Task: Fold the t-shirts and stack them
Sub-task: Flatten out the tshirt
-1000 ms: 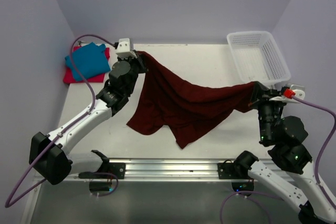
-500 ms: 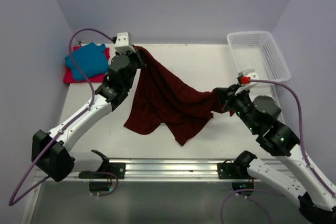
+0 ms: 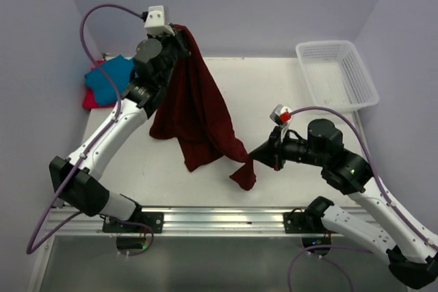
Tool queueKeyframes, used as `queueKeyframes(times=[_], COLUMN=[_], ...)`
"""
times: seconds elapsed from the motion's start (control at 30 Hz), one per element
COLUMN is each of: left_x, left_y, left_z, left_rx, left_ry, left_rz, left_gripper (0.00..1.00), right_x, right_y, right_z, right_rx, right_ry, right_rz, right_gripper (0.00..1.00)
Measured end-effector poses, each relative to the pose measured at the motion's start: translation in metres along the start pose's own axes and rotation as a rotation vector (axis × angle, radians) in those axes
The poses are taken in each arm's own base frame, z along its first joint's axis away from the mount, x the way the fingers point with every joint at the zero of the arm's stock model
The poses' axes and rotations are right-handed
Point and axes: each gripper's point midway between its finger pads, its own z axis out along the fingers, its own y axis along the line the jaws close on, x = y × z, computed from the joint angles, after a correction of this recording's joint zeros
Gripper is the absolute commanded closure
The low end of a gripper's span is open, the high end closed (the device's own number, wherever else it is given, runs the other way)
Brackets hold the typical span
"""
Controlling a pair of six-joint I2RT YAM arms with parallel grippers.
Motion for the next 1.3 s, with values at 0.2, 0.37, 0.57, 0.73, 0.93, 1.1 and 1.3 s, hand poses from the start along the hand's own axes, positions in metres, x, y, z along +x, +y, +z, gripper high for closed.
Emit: queueKeyframes(times=[0.2,0.37,0.57,0.73,0.93,1.1,1.3], left_x=[0.002,0.008,0.002,0.002,0.002,-0.02,-0.074], left_y=[-0.026,-0.042,-0.064,-0.079,-0.103,-0.122,-0.128], left_z=[0.025,0.029,0.023,0.015,-0.012,-0.063,-0.138], left_rx=[0.094,0.171,0.288,0.376,0.523,0.667,0.779], left_ry=[0.027,0.071,0.087,0.117,0.207,0.266,0.242], left_rz=[0.0,-0.005,-0.009,-0.011,-0.027,-0.049,-0.063], left_gripper=[1.0,1.0,1.0,1.0,1.0,1.0,1.0], right_x=[0.026,0.036,0.037,0.033,0.003,0.0,0.013], right_y=[0.039,0.056,0.059,0.029,-0.059,-0.127,-0.165], right_z=[-0.004,-0.012,-0.015,-0.007,-0.01,-0.021,-0.022], right_rx=[-0.249,-0.361,-0.372,-0.177,0.367,0.787,1.021], right_ry=[0.08,0.117,0.115,0.09,-0.016,-0.007,0.018], right_rz=[0.033,0.051,0.051,0.063,0.113,0.179,0.216], right_gripper=[1.0,0.68,0.01,0.01,0.01,0.01,0.01])
